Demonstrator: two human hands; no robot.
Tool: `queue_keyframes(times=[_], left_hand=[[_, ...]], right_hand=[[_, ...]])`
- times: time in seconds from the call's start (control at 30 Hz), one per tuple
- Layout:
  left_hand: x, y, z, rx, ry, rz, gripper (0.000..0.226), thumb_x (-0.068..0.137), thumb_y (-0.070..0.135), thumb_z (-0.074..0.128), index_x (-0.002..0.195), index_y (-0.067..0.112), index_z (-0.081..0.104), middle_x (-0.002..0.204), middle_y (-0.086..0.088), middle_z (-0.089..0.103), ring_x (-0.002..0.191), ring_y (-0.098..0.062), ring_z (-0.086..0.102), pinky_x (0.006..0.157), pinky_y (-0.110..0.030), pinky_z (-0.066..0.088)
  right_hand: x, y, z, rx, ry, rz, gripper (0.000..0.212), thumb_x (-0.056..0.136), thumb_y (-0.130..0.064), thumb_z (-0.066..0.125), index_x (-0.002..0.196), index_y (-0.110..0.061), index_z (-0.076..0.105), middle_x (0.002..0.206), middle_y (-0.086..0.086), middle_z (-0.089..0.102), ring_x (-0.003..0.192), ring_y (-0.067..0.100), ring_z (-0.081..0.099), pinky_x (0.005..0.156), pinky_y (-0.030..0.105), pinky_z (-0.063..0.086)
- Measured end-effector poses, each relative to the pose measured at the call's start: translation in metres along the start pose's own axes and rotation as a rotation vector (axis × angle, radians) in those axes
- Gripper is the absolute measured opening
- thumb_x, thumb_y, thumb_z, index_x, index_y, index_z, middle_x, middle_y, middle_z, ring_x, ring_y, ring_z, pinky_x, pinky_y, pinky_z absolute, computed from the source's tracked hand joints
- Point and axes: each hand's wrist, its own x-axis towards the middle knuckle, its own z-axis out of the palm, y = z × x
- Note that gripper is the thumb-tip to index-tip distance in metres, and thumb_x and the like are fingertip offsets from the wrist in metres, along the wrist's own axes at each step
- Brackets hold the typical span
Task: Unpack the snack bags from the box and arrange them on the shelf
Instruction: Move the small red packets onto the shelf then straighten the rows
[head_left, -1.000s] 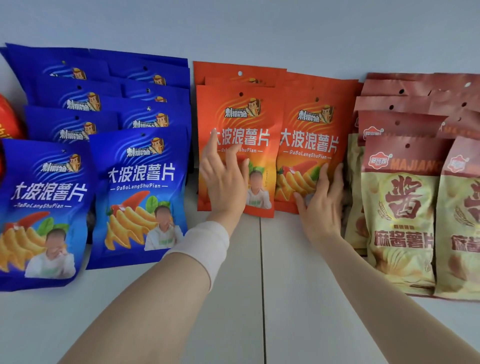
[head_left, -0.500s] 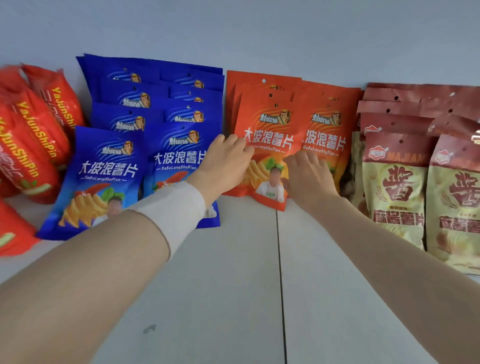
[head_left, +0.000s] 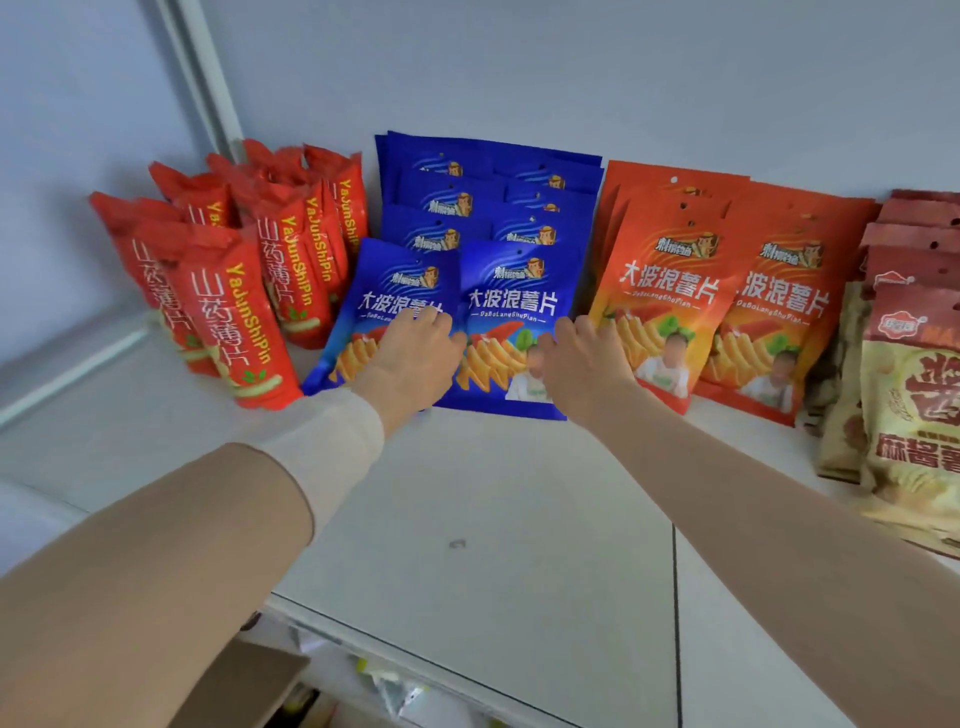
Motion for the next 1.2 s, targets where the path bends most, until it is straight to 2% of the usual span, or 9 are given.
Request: queue_keyframes(times=[0.23,0.4,0.5,0.6,0.73,0.87,0.97,1.07,1.2], left_hand=[[0.000,-0.044,0.041,-0.205,-0.022,-0.083,0.036,0.094,0.029,0.046,0.126,0.012,0.047,0.128,-0.009,0.050,0.121,-0.026,0.044,0.096,-0.037,0.037],[0.018,-0.067,0.078,-0.534,0.043,-0.207,0.044,0.089,0.038,0.054,0.125,0.013,0.046,0.127,-0.010,0.049,0.119,-0.028,0.044,0.091,-0.038,0.038],[0.022,-0.072,0.105,-0.742,0.079,-0.380,0.062,0.085,0.048,0.058,0.133,0.012,0.039,0.135,-0.012,0.043,0.122,-0.030,0.040,0.096,-0.040,0.036],[0.025,-0.067,0.124,-0.935,0.055,-0.554,0.088,0.077,0.059,0.061,0.144,0.013,0.026,0.149,-0.015,0.024,0.136,-0.032,0.024,0.107,-0.044,0.027],[0.032,-0.054,0.138,-1.103,0.059,-0.647,0.101,0.071,0.060,0.067,0.148,0.017,0.017,0.153,-0.015,0.012,0.140,-0.033,0.015,0.113,-0.043,0.018],[0.042,-0.051,0.147,-1.188,0.254,-0.662,0.100,0.063,0.052,0.078,0.144,0.017,0.031,0.147,-0.016,0.022,0.134,-0.033,0.024,0.110,-0.040,0.023],[0.048,-0.050,0.153,-1.227,0.455,-0.612,0.097,0.056,0.044,0.084,0.138,0.014,0.042,0.138,-0.019,0.033,0.126,-0.034,0.033,0.107,-0.040,0.028],[0.059,-0.050,0.154,-1.245,0.638,-0.589,0.094,0.055,0.039,0.086,0.135,0.011,0.046,0.134,-0.021,0.036,0.124,-0.028,0.032,0.106,-0.038,0.031],[0.077,-0.048,0.150,-1.295,0.706,-0.561,0.092,0.058,0.038,0.083,0.136,0.010,0.042,0.137,-0.020,0.033,0.128,-0.026,0.030,0.109,-0.040,0.032]], right_hand=[[0.036,-0.044,-0.007,0.024,-0.004,0.049,0.042,0.092,-0.021,0.051,0.131,-0.010,0.041,0.129,0.011,0.046,0.119,0.028,0.044,0.091,0.037,0.041],[0.062,-0.069,0.004,0.309,0.010,0.242,0.042,0.095,-0.037,0.044,0.130,-0.014,0.044,0.129,0.008,0.047,0.121,0.027,0.043,0.094,0.037,0.039],[0.064,-0.073,0.018,0.471,0.034,0.443,0.058,0.088,-0.047,0.053,0.135,-0.016,0.038,0.136,0.010,0.040,0.126,0.029,0.038,0.100,0.039,0.035],[0.061,-0.072,0.037,0.716,0.052,0.695,0.087,0.076,-0.057,0.063,0.145,-0.024,0.022,0.150,0.012,0.019,0.138,0.032,0.019,0.110,0.043,0.024],[0.058,-0.073,0.062,0.999,0.019,0.845,0.111,0.068,-0.054,0.073,0.149,-0.026,0.003,0.154,0.012,0.008,0.143,0.030,0.006,0.114,0.046,0.014],[0.060,-0.076,0.083,1.134,0.159,0.875,0.112,0.065,-0.038,0.082,0.148,-0.022,0.009,0.148,0.012,0.025,0.138,0.028,0.022,0.114,0.044,0.022],[0.059,-0.080,0.089,1.223,0.359,0.881,0.109,0.063,-0.023,0.085,0.147,-0.022,0.016,0.142,0.009,0.029,0.134,0.028,0.030,0.111,0.044,0.029],[0.060,-0.078,0.092,1.234,0.481,0.900,0.105,0.064,-0.017,0.084,0.146,-0.020,0.020,0.138,0.011,0.029,0.130,0.026,0.035,0.107,0.034,0.030],[0.072,-0.071,0.091,1.258,0.583,0.901,0.101,0.066,-0.015,0.083,0.146,-0.021,0.022,0.131,0.009,0.030,0.124,0.021,0.037,0.096,0.023,0.027]])
